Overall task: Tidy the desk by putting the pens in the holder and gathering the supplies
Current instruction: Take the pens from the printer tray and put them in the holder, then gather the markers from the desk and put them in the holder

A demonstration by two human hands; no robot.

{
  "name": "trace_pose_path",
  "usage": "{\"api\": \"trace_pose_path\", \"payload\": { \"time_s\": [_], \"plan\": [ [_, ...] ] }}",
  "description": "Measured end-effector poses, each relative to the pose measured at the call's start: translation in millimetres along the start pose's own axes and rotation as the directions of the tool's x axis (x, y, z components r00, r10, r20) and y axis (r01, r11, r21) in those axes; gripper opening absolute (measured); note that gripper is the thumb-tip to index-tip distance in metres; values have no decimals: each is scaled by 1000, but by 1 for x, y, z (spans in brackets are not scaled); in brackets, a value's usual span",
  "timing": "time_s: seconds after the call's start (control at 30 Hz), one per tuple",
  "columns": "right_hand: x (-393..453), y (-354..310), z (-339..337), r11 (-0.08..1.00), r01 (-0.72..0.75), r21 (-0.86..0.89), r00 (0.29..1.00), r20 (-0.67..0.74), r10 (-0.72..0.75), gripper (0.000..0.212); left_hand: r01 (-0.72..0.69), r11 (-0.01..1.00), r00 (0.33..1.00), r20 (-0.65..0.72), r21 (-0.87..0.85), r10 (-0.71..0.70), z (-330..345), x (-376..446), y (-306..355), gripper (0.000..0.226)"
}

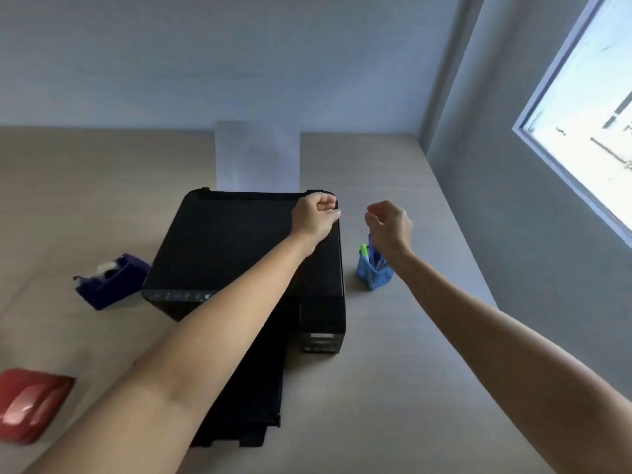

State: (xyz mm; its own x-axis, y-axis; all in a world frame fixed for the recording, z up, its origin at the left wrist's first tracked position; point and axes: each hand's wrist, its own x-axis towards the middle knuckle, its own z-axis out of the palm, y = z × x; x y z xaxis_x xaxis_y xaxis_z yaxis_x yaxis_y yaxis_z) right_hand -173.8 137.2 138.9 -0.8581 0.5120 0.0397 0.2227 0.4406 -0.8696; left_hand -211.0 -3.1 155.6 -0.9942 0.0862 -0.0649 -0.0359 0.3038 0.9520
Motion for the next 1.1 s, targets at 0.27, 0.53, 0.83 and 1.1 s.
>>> {"api": "trace_pose_path", "payload": {
  "time_s": [0.27, 0.53, 0.83, 1.1],
  "plan": [
    [-85, -109, 124, 987, 147, 61, 968, 194, -156, 21, -5, 997, 993, -114, 73, 13, -205, -44, -29, 22],
    [-205, -142, 249, 968, 216, 126, 844, 474, -250, 16, 349, 902, 937, -96, 254, -336, -360, -99, -153, 18],
    [-288, -64, 324, 889, 359, -283, 636, 772, -11, 13, 482, 762, 855, -41, 433, -517, -353, -142, -289, 17],
    [-307, -33, 349, 745, 403, -532, 642, 744, 184, 21, 397, 723, 888, -36, 565, -459, -344, -147, -322, 31]
  ]
}}
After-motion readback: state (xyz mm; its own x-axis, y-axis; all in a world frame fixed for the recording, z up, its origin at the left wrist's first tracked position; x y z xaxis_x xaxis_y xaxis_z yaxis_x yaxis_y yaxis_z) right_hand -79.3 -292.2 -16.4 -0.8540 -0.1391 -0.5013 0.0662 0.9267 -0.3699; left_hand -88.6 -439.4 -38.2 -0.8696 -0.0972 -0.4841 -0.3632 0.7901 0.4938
